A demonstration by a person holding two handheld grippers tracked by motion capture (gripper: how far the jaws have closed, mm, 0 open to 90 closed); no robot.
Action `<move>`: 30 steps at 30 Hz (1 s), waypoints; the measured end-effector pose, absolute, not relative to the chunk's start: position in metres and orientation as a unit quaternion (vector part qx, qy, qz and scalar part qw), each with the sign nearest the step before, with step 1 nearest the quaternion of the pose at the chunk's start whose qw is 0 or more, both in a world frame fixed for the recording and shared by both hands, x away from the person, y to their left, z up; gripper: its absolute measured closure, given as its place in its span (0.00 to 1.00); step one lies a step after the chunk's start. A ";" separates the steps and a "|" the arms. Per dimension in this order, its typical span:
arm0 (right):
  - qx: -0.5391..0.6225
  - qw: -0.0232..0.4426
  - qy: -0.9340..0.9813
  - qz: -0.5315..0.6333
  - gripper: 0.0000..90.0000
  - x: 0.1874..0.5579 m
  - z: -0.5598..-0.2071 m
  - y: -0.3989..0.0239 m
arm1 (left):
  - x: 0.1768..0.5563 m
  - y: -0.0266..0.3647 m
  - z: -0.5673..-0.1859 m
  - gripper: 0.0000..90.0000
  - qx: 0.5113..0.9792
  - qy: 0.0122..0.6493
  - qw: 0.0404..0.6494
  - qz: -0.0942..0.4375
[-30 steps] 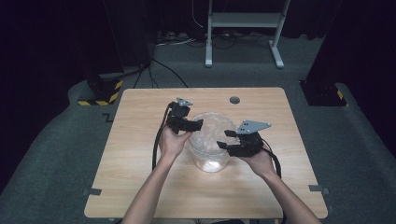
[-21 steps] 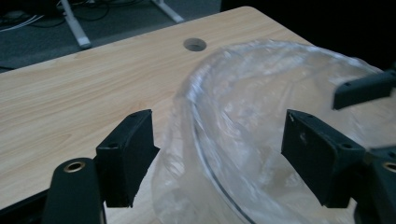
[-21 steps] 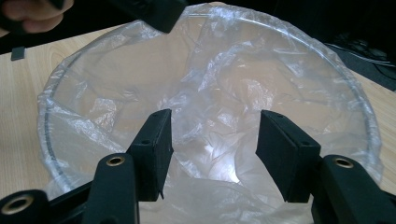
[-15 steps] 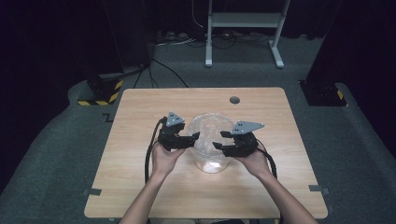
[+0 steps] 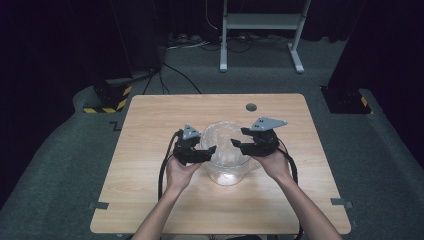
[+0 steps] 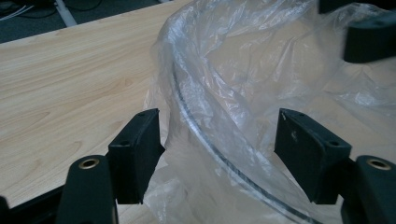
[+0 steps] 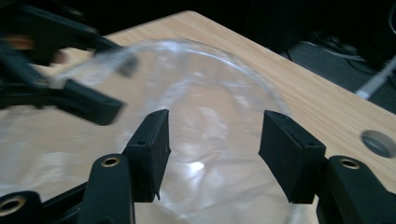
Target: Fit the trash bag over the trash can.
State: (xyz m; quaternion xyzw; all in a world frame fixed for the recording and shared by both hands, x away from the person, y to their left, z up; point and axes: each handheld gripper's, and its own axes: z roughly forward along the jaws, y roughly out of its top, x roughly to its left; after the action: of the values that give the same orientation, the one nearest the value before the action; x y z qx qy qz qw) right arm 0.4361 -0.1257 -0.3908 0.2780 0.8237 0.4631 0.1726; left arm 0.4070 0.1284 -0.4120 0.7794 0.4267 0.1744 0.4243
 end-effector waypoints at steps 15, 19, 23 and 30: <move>0.272 0.162 0.832 0.456 0.51 0.462 -0.399 -0.117 | 0.408 0.130 -0.415 0.35 0.774 0.422 0.441 0.170; 0.283 0.161 0.823 0.465 0.49 0.458 -0.397 -0.116 | 0.408 0.130 -0.416 0.34 0.768 0.422 0.453 0.162; 0.279 0.162 0.822 0.469 0.49 0.455 -0.397 -0.116 | 0.407 0.132 -0.415 0.34 0.766 0.418 0.460 0.161; 0.284 0.149 0.806 0.498 0.48 0.451 -0.400 -0.122 | 0.401 0.142 -0.407 0.32 0.753 0.411 0.485 0.168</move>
State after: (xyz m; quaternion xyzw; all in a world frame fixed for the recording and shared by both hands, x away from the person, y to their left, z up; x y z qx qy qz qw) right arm 0.4507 -0.1223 -0.3999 0.2837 0.8059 0.4978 0.1492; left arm 0.4006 0.1425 -0.4074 0.7533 0.4115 0.1677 0.4848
